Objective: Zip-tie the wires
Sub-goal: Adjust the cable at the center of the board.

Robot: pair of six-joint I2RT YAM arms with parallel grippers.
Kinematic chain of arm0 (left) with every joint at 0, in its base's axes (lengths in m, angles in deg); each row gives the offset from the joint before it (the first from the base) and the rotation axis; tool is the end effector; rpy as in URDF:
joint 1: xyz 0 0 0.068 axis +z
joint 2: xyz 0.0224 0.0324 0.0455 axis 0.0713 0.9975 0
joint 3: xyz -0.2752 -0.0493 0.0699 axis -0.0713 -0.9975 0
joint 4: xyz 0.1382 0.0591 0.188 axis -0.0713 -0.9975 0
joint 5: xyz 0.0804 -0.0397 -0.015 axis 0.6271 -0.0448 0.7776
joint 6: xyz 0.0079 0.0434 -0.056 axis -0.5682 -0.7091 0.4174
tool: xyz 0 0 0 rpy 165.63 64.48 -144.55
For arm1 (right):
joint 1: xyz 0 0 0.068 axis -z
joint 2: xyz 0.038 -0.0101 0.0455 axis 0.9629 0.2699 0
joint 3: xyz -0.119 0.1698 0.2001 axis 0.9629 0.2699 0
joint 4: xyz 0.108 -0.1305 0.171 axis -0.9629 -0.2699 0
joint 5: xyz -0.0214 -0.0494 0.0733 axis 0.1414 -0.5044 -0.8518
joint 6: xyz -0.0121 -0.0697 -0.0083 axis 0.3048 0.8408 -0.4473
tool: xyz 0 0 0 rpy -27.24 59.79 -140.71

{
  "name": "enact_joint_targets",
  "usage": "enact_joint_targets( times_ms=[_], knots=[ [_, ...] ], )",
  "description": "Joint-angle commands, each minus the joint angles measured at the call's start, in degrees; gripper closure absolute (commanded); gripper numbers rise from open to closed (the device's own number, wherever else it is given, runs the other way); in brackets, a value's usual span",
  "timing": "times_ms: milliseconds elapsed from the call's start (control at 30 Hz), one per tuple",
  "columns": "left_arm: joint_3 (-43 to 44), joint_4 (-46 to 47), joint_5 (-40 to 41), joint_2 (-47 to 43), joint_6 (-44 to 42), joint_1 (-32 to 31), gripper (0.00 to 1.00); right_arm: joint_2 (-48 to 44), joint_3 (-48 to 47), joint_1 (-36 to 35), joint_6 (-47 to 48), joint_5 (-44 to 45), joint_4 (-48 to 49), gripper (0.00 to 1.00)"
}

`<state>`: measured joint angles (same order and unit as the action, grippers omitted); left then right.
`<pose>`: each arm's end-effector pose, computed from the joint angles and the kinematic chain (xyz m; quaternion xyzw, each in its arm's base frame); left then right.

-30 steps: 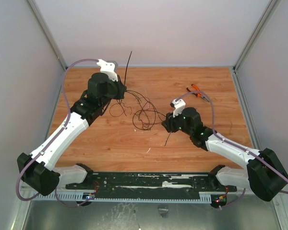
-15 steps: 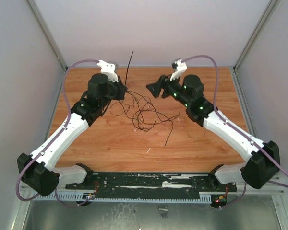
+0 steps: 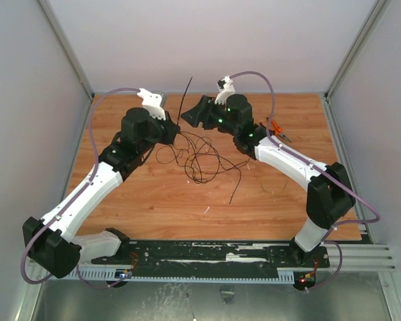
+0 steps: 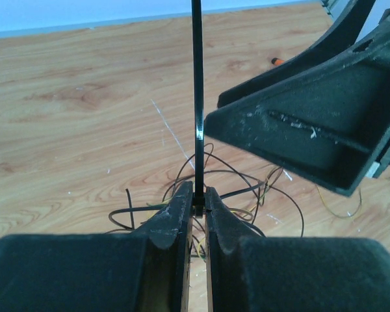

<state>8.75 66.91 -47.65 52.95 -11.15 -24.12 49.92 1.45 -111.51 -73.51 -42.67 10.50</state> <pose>0.2355 -0.1254 0.3764 0.1001 0.7936 -0.2075 0.5631 0.3175 0.2551 0.3567 -0.0395 0.7599 0.4639 0.4536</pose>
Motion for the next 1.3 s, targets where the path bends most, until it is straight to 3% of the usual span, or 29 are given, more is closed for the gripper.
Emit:
enact_joint_targets(
  times_ms=[0,333,567,867,1267],
  knots=[
    [-0.6,2.8,-1.4,-1.3,-0.8,0.5,1.0,-0.1,-3.0,-1.9,-2.8,-3.2,4.8,0.36],
    [-0.5,2.7,1.2,-0.9,-0.4,0.5,1.0,-2.5,-0.6,-3.3,0.3,-1.5,1.4,0.42],
    [-0.1,2.8,1.1,0.0,-0.5,0.6,1.0,-6.0,4.0,-3.3,1.4,0.1,1.6,0.61],
    [-0.2,2.9,0.2,-0.1,-1.6,0.5,1.0,-3.2,0.8,-3.9,1.6,-3.8,4.2,0.57],
    [-0.2,3.2,-1.5,0.0,-1.0,0.4,1.0,2.7,-5.1,-4.1,0.5,-5.0,3.9,0.6]
  ],
)
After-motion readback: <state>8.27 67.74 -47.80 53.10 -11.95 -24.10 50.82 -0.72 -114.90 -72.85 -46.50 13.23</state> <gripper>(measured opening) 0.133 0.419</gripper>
